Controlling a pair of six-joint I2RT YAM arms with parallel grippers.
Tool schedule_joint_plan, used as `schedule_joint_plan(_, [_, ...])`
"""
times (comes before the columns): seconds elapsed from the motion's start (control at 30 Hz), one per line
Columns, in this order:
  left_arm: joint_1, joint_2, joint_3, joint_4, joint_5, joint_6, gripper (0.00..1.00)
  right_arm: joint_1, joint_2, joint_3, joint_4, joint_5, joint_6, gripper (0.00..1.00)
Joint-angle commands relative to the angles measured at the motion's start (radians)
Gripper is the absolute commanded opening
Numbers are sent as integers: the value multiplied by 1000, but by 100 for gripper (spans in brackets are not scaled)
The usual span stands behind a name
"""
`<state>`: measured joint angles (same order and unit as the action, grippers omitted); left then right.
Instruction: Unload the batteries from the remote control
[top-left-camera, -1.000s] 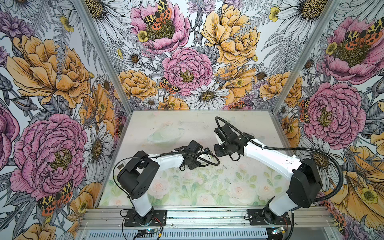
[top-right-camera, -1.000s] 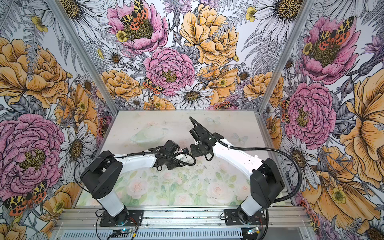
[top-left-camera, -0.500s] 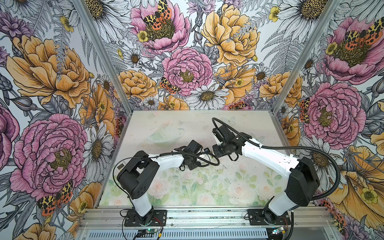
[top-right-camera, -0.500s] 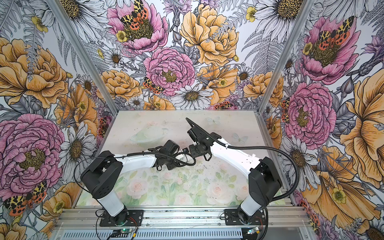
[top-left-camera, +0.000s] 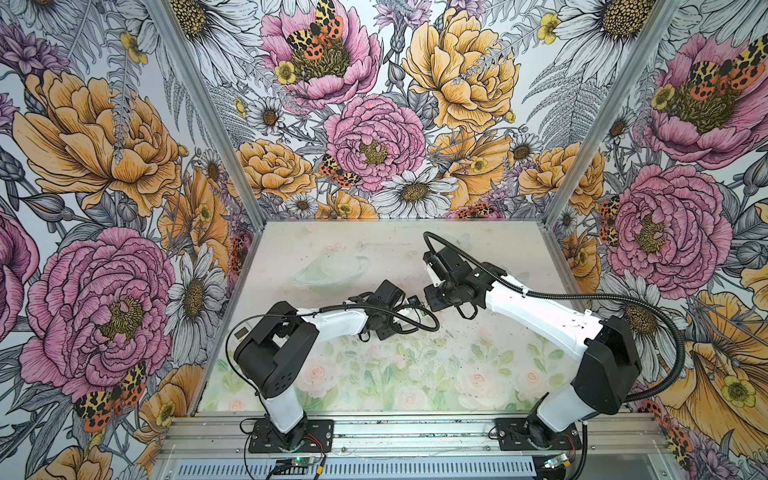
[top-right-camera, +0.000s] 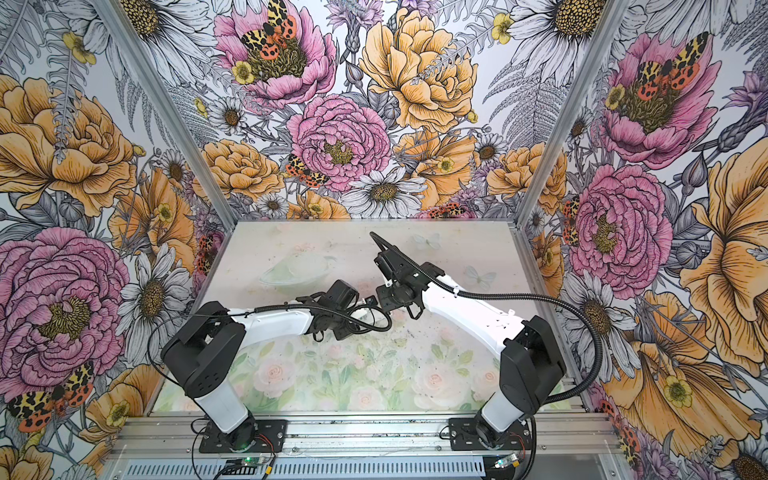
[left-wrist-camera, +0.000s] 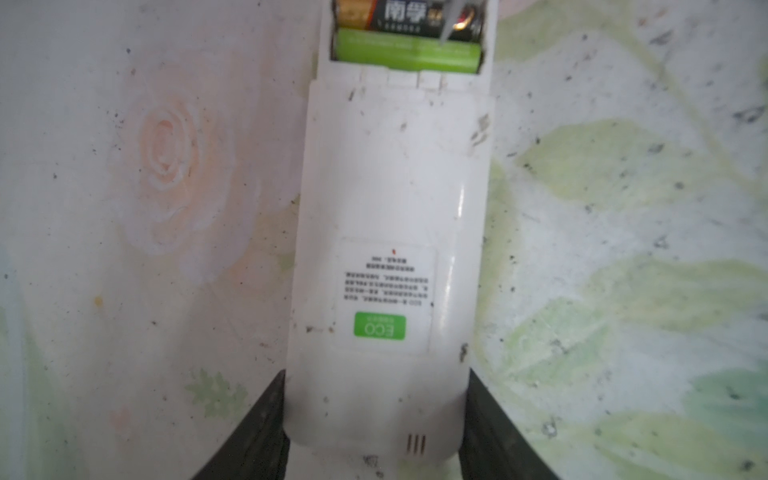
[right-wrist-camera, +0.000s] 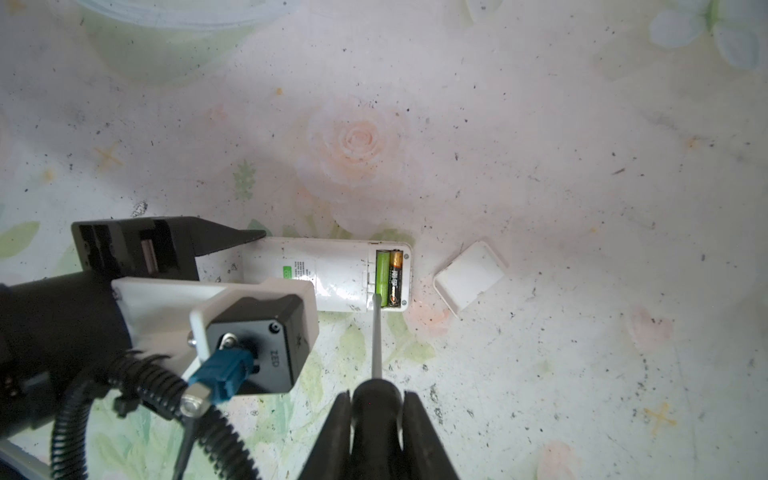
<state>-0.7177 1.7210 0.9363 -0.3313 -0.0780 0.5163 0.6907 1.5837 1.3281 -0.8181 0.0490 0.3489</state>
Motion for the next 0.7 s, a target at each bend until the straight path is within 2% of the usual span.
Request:
schedule_joint_plan(0.0, [3, 29, -22, -26, 20, 22, 3, 8, -19, 25, 26, 0, -7, 0])
schedule_joint_plan(0.67, [5, 29, -22, -26, 21, 24, 3, 8, 13, -20, 23, 12, -1, 0])
